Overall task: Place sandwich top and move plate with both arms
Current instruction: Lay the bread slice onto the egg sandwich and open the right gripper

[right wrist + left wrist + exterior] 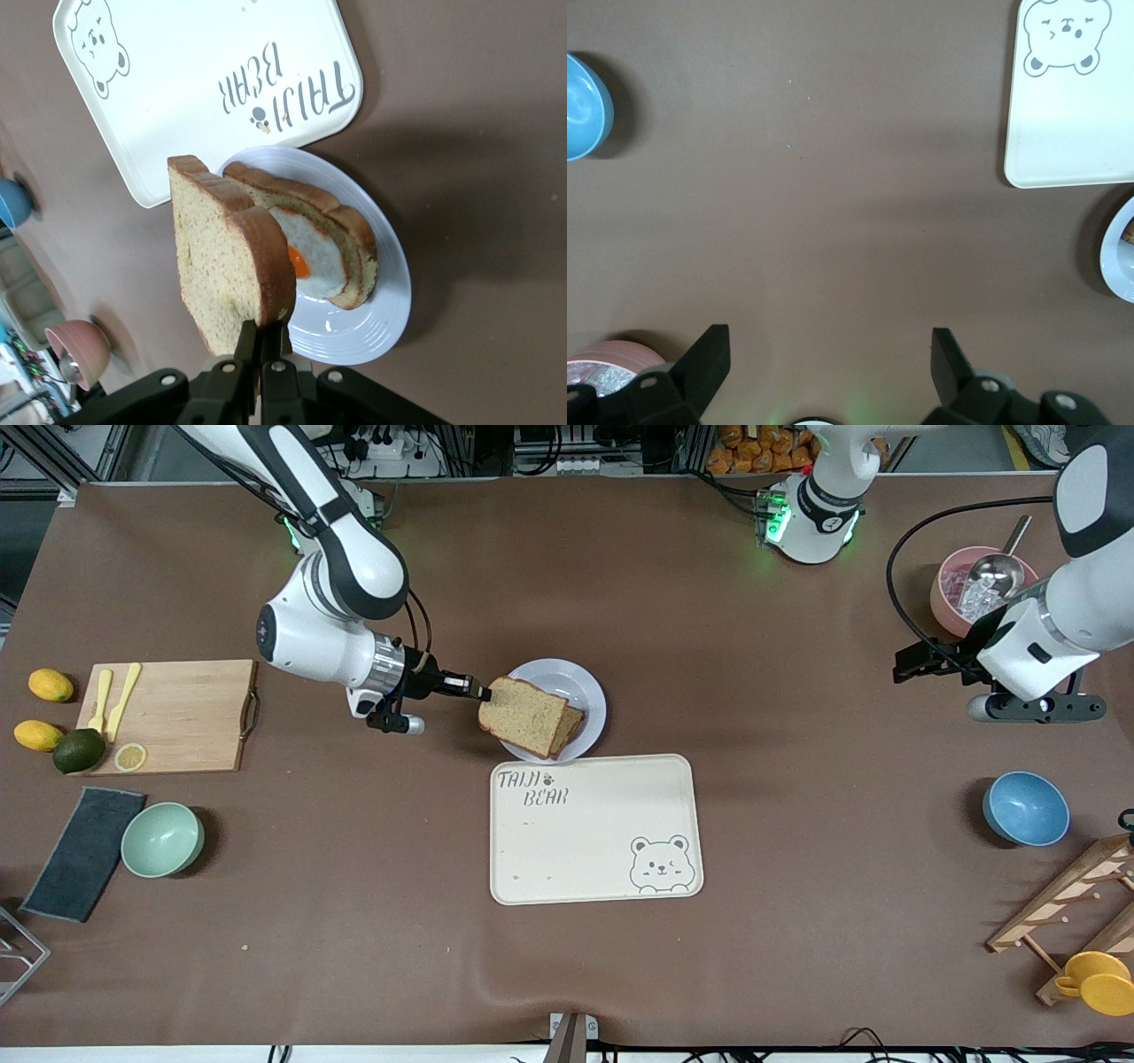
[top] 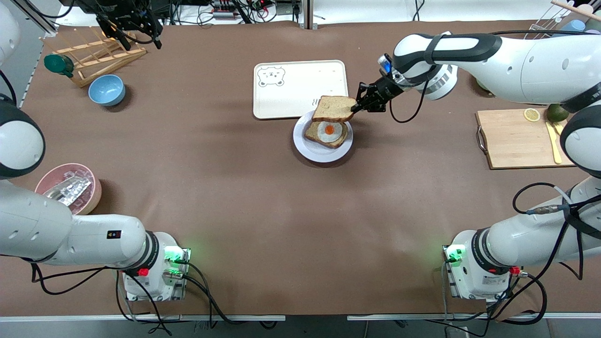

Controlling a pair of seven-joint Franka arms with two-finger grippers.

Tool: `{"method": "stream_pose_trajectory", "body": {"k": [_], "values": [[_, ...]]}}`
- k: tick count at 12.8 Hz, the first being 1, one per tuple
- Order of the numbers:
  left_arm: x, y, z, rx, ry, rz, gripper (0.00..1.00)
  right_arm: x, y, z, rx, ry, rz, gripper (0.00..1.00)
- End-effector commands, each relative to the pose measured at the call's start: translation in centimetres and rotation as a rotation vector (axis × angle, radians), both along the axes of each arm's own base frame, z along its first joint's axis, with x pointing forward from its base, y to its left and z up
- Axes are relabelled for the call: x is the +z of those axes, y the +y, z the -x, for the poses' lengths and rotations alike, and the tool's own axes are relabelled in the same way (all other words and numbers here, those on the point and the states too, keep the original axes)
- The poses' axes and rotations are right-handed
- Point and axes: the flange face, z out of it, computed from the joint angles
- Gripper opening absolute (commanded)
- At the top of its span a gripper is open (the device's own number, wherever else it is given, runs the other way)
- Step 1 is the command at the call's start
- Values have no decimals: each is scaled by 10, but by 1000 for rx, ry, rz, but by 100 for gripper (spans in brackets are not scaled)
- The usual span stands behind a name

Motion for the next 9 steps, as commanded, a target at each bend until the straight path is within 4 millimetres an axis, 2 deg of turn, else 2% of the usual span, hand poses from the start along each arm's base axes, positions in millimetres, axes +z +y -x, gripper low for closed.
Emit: {"method": "stream_pose_trajectory", "body": {"k": [1,6,9], "values": [[-9,-1,6,16,2,12,100,7,4,12,-57,3,-19,0],[-37,-3,9,26,19,31,100,-10,20,30,-61,-14,21,0],[-45,-2,9,27,27,31,100,-16,19,30,-65,-1,22,0]]}}
